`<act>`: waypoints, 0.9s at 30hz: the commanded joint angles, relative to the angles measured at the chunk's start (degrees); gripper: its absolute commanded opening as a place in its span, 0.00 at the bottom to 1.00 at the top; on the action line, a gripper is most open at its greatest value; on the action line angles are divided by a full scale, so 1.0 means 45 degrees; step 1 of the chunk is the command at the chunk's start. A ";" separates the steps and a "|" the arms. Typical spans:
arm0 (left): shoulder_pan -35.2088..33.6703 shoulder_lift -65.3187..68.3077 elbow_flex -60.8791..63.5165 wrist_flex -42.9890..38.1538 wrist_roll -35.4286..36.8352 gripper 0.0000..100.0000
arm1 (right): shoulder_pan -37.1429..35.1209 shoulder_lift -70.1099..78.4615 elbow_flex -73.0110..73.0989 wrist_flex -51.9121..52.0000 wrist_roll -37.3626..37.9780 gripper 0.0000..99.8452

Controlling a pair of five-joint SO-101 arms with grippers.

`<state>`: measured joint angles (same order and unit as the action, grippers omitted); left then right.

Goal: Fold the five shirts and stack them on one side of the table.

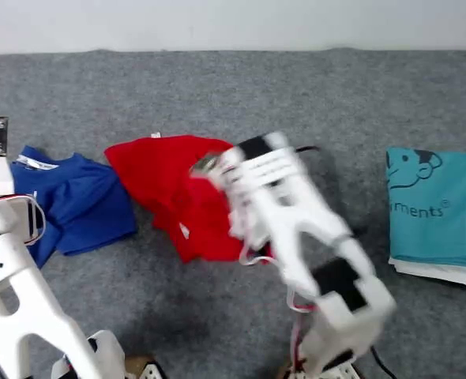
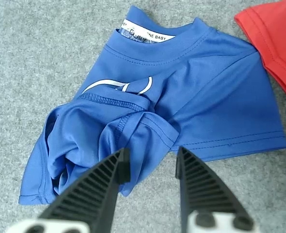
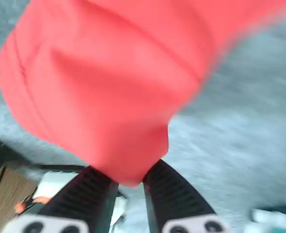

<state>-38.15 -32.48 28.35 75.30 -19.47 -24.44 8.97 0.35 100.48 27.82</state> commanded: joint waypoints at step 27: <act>0.9045 0.0059 0.2022 -0.0313 -0.0606 0.17 | 1.0227 -0.6828 -0.0488 -0.2628 0.2930 0.01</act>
<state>0.26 -32.22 36.97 75.30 -21.58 20.04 -19.96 0.35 89.76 40.48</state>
